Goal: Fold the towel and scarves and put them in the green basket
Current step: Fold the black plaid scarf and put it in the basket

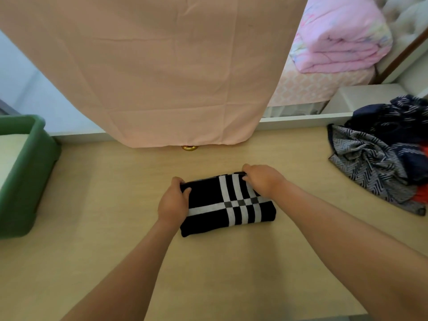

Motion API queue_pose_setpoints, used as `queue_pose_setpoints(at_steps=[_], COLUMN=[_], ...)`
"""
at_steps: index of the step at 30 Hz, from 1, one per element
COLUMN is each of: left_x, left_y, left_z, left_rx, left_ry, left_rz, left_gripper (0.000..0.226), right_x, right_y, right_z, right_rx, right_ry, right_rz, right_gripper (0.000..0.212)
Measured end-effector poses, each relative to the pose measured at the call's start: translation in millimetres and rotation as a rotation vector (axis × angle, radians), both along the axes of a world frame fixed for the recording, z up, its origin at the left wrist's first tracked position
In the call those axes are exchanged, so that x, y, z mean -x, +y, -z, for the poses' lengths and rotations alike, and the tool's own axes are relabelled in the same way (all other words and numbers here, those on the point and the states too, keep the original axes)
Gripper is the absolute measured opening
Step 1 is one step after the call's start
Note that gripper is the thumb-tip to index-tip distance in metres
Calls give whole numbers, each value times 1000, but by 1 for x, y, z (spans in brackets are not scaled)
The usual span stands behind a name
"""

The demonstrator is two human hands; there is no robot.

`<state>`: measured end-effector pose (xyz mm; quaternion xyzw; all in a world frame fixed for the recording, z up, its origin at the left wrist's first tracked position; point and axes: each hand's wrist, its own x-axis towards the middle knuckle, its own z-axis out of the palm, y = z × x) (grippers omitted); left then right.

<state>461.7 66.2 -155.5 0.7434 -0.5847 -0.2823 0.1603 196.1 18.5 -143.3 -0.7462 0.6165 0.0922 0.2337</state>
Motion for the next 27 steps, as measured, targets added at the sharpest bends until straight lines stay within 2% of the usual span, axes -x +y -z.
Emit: queue_pose_setpoints(at_steps=[3, 5, 6, 8, 10, 13, 17, 24, 27], left_x=[12, 30, 40, 57, 63, 61, 51, 6, -4], left_y=[-8, -8, -6, 2, 10, 13, 6, 11, 25], left_z=[-3, -5, -3, 11, 28, 42, 39, 33, 26], left_rx=[124, 318, 356, 326, 216, 105, 85, 61, 36], left_ry=[-305, -350, -345, -401, -473, -523, -540, -427, -455], left_rz=[66, 235, 374, 646, 741, 741, 770, 723, 698], left_gripper=[41, 44, 42, 40, 48, 56, 59, 66, 64], right_x=[-1, -3, -5, -11, -20, -37, -36, -12, -10], right_y=[-9, -9, -8, -2, 13, 49, 83, 77, 71], right_z=[6, 8, 7, 8, 12, 33, 56, 55, 49], right_rx=[42, 88, 119, 243, 441, 603, 392, 189, 198], right_ry=[135, 205, 254, 371, 438, 244, -6, 27, 151], right_rz=[-159, -225, -238, -257, -275, -249, 88, 81, 8], right_gripper=[26, 29, 27, 24, 31, 30, 56, 76, 76])
